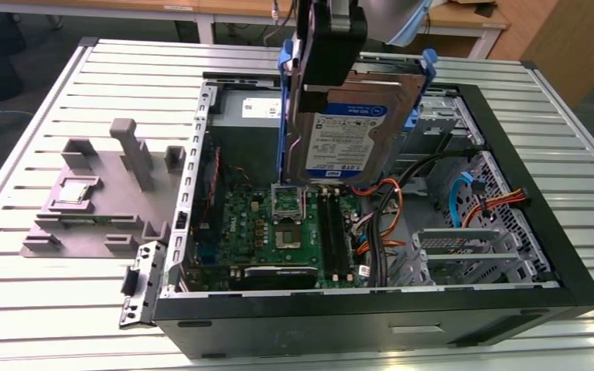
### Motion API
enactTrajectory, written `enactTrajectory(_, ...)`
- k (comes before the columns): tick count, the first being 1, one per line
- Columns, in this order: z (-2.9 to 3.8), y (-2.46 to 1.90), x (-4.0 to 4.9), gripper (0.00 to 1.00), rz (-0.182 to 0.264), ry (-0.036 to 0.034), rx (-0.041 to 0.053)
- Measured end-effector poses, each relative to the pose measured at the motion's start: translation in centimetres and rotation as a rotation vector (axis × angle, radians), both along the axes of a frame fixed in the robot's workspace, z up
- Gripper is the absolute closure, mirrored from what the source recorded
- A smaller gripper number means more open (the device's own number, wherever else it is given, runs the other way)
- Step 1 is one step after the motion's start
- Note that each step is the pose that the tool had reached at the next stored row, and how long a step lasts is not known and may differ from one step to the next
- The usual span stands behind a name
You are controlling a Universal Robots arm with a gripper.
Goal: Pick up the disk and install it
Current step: 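Insert the disk into the insertion slot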
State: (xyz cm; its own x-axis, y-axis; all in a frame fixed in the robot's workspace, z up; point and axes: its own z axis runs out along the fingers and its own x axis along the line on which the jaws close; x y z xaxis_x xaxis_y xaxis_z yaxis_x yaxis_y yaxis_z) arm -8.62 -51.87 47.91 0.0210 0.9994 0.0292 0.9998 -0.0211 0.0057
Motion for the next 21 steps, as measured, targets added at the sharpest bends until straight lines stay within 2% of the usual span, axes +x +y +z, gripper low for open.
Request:
enactTrajectory(11, 0.0, -0.77, 0.0, 0.64, 0.0, 0.0, -0.0001)
enactTrajectory(21, 0.0, -0.98, 0.01, 0.64, 0.0, 0.0, 0.0)
